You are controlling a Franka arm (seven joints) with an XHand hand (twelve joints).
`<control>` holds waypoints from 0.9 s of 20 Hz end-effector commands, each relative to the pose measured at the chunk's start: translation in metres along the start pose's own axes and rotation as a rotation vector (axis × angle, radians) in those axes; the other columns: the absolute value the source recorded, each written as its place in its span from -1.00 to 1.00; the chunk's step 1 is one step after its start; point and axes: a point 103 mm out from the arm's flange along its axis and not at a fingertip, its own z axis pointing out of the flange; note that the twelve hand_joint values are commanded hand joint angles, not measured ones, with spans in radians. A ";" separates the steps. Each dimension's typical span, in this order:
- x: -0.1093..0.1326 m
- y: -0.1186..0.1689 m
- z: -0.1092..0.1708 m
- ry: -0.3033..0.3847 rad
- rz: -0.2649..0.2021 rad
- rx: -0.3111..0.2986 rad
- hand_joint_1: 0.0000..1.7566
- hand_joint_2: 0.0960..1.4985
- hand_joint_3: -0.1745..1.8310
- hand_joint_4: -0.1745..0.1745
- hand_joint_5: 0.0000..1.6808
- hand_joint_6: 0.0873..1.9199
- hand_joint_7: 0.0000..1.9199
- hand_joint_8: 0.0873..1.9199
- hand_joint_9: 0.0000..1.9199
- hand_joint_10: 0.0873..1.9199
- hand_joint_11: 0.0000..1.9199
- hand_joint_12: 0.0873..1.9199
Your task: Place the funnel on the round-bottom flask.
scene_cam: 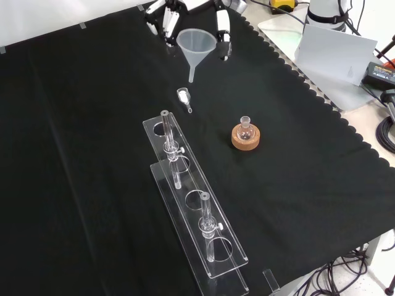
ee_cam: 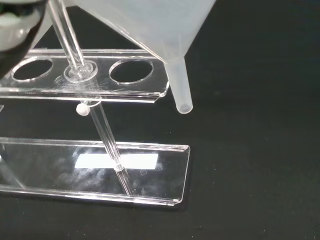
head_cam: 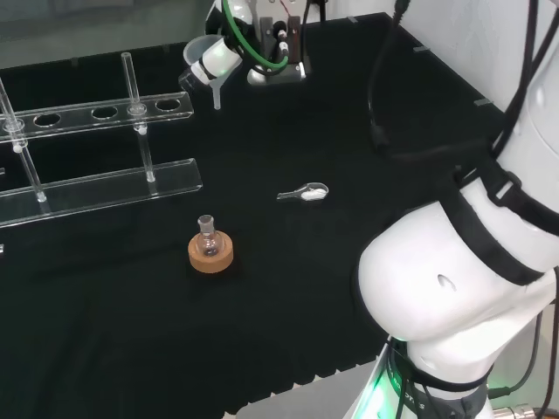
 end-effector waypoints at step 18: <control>0.023 -0.042 0.045 0.068 0.120 0.054 0.06 -0.44 -0.16 0.14 0.11 -0.38 0.26 -0.47 0.11 -0.70 -0.87 0.61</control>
